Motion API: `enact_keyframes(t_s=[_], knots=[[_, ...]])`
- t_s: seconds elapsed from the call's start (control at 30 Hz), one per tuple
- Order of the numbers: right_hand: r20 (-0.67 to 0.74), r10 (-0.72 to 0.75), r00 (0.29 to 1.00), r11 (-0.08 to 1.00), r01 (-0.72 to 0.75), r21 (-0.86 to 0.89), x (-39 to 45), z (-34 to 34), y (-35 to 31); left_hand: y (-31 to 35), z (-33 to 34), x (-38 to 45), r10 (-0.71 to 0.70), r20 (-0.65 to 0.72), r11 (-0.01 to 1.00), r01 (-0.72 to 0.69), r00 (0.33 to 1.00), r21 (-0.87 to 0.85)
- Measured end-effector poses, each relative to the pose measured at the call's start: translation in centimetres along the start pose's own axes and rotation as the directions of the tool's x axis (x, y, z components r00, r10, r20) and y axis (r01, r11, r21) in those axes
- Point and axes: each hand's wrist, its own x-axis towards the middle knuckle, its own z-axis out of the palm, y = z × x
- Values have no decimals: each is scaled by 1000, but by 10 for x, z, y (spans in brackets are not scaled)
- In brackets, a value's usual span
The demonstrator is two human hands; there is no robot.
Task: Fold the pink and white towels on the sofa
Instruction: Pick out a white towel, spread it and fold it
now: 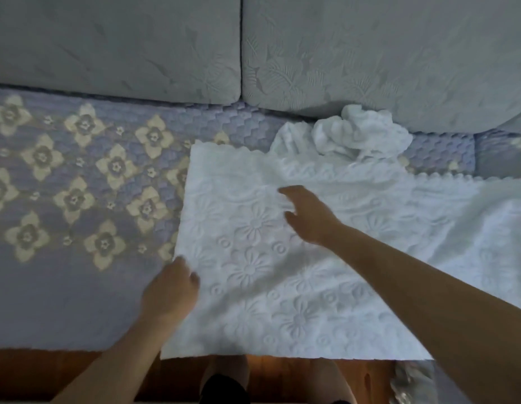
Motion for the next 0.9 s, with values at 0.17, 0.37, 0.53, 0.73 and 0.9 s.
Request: enact_keyframes(t_s=[0.17, 0.37, 0.53, 0.73, 0.9], knots=[[-262, -25, 965, 969, -41, -242, 17, -37, 55, 95, -57, 100, 454, -324, 881, -472, 830, 24], [-386, -203, 900, 870, -15, -493, 54, -36, 74, 146, -80, 206, 673, -231, 736, -603, 703, 308], [-412, -223, 883, 861, -20, -509, 78, -26, 58, 142, -84, 224, 749, -248, 650, -608, 615, 455], [-245, -208, 947, 825, 35, -564, 97, -12, 21, 119, -90, 219, 760, -309, 631, -537, 572, 559], [-262, -127, 957, 842, -36, -538, 105, -10, 13, 102, -100, 221, 684, -314, 696, -460, 658, 552]])
